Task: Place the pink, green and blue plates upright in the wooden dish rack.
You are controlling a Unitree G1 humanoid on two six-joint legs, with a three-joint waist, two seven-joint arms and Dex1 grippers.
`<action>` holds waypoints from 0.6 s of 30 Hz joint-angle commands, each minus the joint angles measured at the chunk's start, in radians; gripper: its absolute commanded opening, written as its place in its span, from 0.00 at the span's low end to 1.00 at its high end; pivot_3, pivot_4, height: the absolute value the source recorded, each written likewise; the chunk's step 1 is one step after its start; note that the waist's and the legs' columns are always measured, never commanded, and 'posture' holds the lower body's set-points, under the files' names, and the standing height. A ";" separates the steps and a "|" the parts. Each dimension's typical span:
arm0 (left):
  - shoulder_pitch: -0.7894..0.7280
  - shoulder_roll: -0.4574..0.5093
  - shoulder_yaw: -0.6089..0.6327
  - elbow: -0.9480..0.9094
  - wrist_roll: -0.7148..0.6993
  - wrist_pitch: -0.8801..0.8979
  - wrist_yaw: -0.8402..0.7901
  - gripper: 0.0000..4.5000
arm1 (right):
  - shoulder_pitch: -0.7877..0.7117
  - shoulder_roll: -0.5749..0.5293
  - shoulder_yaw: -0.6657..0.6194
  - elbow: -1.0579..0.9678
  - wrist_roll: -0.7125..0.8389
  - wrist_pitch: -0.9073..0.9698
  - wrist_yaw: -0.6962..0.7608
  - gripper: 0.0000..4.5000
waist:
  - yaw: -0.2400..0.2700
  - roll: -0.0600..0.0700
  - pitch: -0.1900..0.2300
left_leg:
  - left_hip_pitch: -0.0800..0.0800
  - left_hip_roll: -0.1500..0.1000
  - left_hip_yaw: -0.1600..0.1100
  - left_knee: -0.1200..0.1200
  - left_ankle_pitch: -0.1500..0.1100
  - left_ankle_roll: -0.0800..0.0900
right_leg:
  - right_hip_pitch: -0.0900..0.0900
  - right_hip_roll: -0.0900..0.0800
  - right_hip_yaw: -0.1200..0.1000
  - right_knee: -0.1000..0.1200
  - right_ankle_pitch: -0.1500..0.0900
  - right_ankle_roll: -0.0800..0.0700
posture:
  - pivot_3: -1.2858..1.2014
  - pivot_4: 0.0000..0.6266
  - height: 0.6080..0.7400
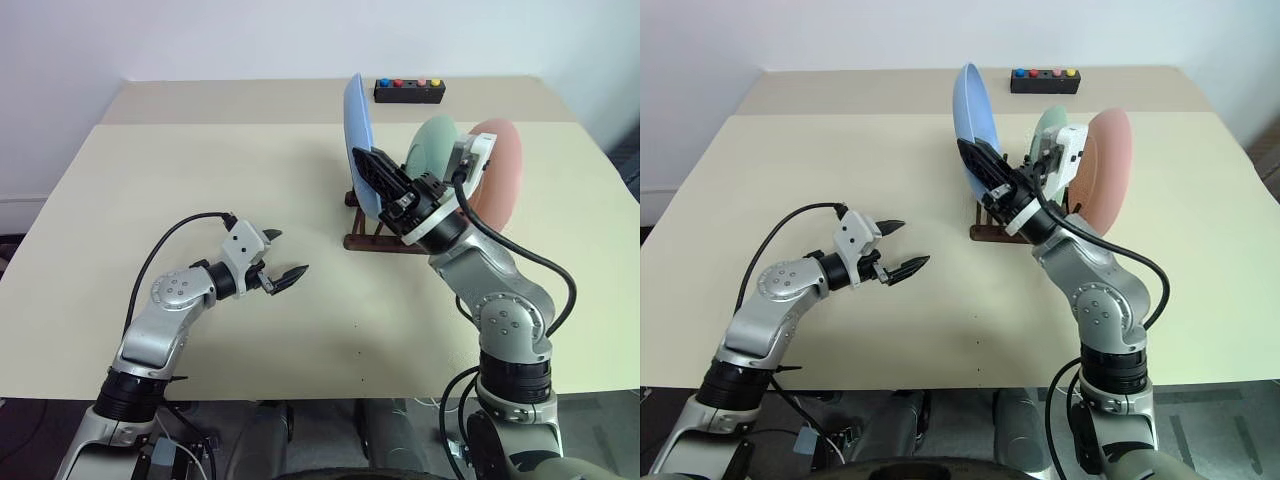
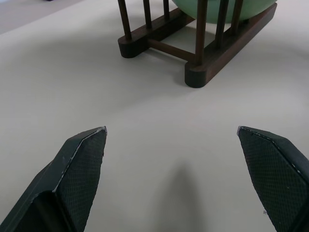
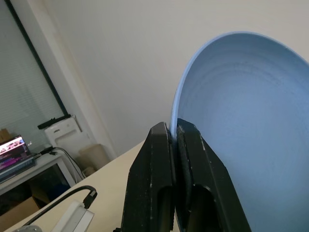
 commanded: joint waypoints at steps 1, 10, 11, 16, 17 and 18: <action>-0.006 -0.001 0.000 -0.035 0.007 -0.011 0.003 0.99 | 0.003 0.009 -0.017 -0.014 0.019 -0.005 -0.009 0.00 | 0.000 0.000 0.000 | 0.000 0.000 0.000 0.000 0.000 0.000 | 0.000 0.000 0.000 0.000 0.000 0.000 | 0.52 0.24 1.00; -0.006 -0.001 -0.001 -0.038 0.009 -0.010 0.006 1.00 | 0.011 0.011 -0.023 -0.007 0.029 -0.003 -0.010 0.22 | 0.000 0.000 0.000 | 0.000 0.000 0.000 0.000 0.000 0.000 | 0.000 0.000 0.000 0.000 0.000 0.000 | 0.52 0.24 1.00; -0.006 -0.001 -0.001 -0.038 0.009 -0.010 0.006 1.00 | 0.011 0.011 -0.023 -0.007 0.030 -0.004 -0.010 0.32 | 0.000 0.000 0.000 | 0.000 0.000 0.000 0.000 0.000 0.000 | 0.000 0.000 0.000 0.000 0.000 0.000 | 0.52 0.24 1.00; -0.006 -0.001 -0.001 -0.042 0.007 -0.008 0.004 1.00 | 0.014 0.013 -0.026 -0.010 0.021 -0.018 -0.011 0.88 | 0.000 0.000 0.000 | 0.000 0.000 0.000 0.000 0.000 0.000 | 0.000 0.000 0.000 0.000 0.000 0.000 | 0.52 0.24 1.00; -0.006 -0.001 -0.001 -0.042 0.006 -0.007 0.003 1.00 | 0.015 0.011 -0.025 -0.011 0.017 -0.019 -0.011 0.99 | 0.000 0.000 0.000 | 0.000 0.000 0.000 0.000 0.000 0.000 | 0.000 0.000 0.000 0.000 0.000 0.000 | 0.52 0.24 1.00; -0.006 -0.001 -0.001 -0.042 0.006 -0.007 0.002 1.00 | 0.015 0.010 -0.025 -0.011 0.015 -0.020 -0.011 0.99 | 0.000 0.000 0.000 | 0.000 0.000 0.000 0.000 0.000 0.000 | 0.000 0.000 0.000 0.000 0.000 0.000 | 0.52 0.24 1.00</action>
